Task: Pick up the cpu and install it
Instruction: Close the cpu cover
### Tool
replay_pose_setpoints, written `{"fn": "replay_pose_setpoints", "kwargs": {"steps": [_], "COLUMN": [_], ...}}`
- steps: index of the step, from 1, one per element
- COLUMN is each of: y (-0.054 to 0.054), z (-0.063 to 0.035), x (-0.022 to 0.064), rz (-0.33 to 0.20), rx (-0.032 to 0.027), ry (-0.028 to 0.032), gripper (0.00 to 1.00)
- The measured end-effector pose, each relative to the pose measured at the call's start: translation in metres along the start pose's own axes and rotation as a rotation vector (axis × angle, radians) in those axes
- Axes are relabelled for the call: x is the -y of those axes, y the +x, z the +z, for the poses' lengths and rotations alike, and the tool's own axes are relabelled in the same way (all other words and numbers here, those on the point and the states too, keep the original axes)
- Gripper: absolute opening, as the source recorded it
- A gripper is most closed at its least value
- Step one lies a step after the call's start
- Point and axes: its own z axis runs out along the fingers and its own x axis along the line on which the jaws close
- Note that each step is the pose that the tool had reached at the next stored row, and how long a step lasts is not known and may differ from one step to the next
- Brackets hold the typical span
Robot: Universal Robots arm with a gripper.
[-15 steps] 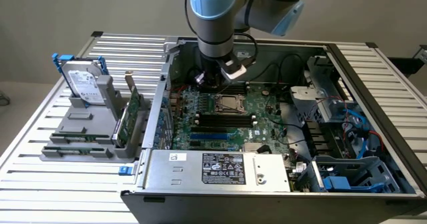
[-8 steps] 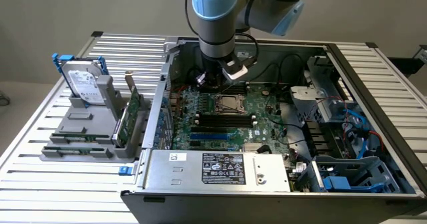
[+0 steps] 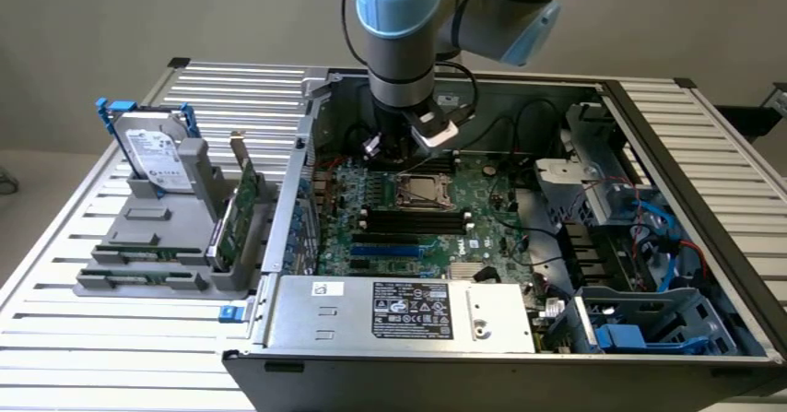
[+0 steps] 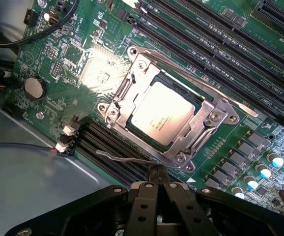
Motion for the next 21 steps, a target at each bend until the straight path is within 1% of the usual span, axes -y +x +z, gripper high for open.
{"fn": "replay_pose_setpoints", "kwargs": {"steps": [21], "y": [0.0047], "z": [0.0049], "x": [-0.0048], "rz": [-0.003], "rx": [0.0009], "ry": [0.0001], "gripper": [0.11]}}
